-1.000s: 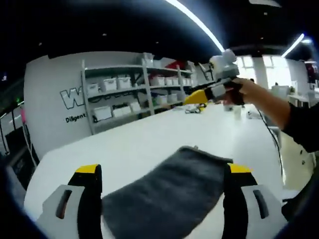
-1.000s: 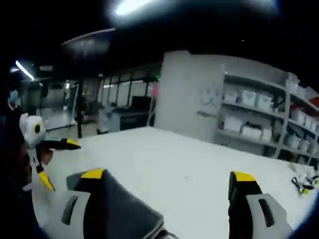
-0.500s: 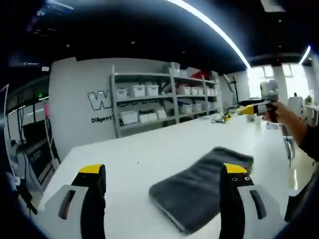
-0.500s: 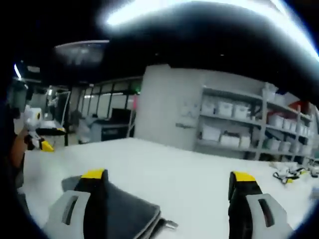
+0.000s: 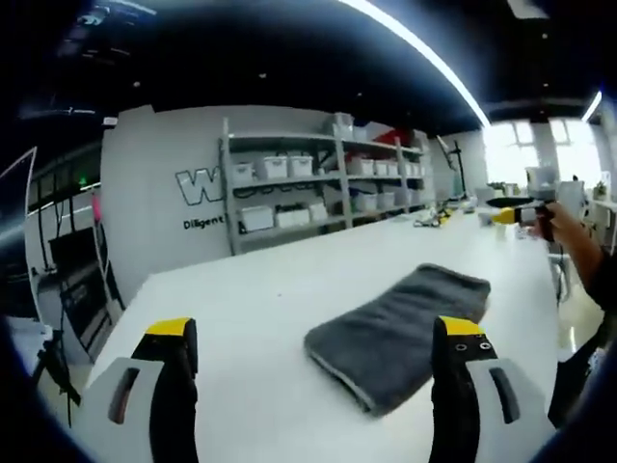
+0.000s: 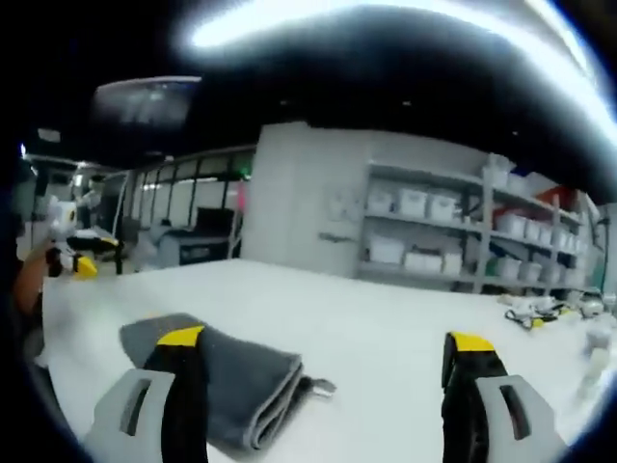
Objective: Open the folded towel by lifting each exposed corner and separating the folded layers until the towel lies flat within the target outline without major curled edges
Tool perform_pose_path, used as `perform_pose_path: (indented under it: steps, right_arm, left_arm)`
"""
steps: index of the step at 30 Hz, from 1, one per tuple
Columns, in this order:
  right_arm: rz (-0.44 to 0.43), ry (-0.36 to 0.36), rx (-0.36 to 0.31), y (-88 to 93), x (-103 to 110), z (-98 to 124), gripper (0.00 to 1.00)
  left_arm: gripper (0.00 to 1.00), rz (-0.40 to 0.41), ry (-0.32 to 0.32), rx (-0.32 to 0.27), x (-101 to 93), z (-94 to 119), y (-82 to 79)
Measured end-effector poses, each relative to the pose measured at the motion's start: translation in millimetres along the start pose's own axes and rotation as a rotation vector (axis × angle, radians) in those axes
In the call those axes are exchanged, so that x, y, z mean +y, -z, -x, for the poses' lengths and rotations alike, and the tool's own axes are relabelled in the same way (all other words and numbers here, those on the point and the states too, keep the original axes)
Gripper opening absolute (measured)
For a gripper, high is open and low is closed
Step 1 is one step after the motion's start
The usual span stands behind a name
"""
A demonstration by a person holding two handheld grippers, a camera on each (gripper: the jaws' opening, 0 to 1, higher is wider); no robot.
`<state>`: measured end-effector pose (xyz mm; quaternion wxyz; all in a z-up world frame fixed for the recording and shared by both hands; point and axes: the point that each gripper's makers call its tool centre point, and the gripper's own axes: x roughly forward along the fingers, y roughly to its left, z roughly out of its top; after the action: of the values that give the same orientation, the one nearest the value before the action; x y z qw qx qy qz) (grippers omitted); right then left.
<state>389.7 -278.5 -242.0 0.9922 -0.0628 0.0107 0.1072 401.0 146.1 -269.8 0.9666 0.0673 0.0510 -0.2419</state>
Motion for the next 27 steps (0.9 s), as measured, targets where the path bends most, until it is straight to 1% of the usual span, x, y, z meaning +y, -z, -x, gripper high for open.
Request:
perform_pose_path:
  steps: [2,3,4,5,7,8,12,13,15,17,21,26,27]
  right_arm:
    - [-0.009,-0.004,-0.010,-0.7,1.1,6.3,1.00]
    - [-0.018,-0.014,-0.005,0.8,4.3,8.6,1.00]
    - [-0.019,-0.015,-0.004,1.5,5.1,9.4,1.00]
    - [-0.020,-0.018,-0.003,2.4,6.6,10.3,1.00]
    - [-0.019,-0.024,0.002,4.3,9.5,11.5,1.00]
    - [-0.022,-0.026,0.003,5.8,10.9,12.6,1.00]
    - [-0.033,-0.035,0.010,12.2,13.9,15.1,1.00]
    - [-0.035,-0.034,0.013,13.7,13.9,15.6,1.00]
    - [-0.037,-0.031,0.021,19.2,13.5,17.0,1.00]
    - [-0.040,-0.033,0.028,23.3,14.9,17.7,1.00]
    - [-0.035,-0.041,0.042,30.9,21.1,19.1,1.00]
    - [-0.032,-0.049,0.053,35.4,24.6,19.5,1.00]
    - [-0.031,-0.052,0.054,35.7,25.5,19.4,1.00]
  left_arm:
    - [0.99,0.013,-0.003,-0.004,1.6,1.2,0.9]
    - [0.98,0.027,-0.008,-0.007,1.8,1.4,2.2]
    - [0.92,0.038,-0.010,-0.001,1.5,1.2,5.1]
    - [0.89,0.047,-0.012,0.009,1.4,0.1,9.0]
    - [0.89,0.061,-0.025,0.019,2.6,-3.1,17.4]
    - [0.88,0.060,-0.030,0.033,2.7,-4.1,24.3]
    - [0.84,0.088,-0.006,0.073,-0.2,-3.6,43.0]
    - [0.82,0.090,-0.004,0.076,0.0,-3.5,45.4]
    - [0.78,0.093,0.015,0.103,-2.1,-1.8,54.6]
    - [0.78,0.105,0.037,0.124,-4.9,-2.1,61.3]
    - [0.80,0.131,0.039,0.139,-3.7,-3.5,67.8]
    - [0.81,0.132,0.032,0.145,-1.3,-1.1,69.1]
    - [0.83,0.130,0.034,0.148,-1.2,-0.4,69.7]
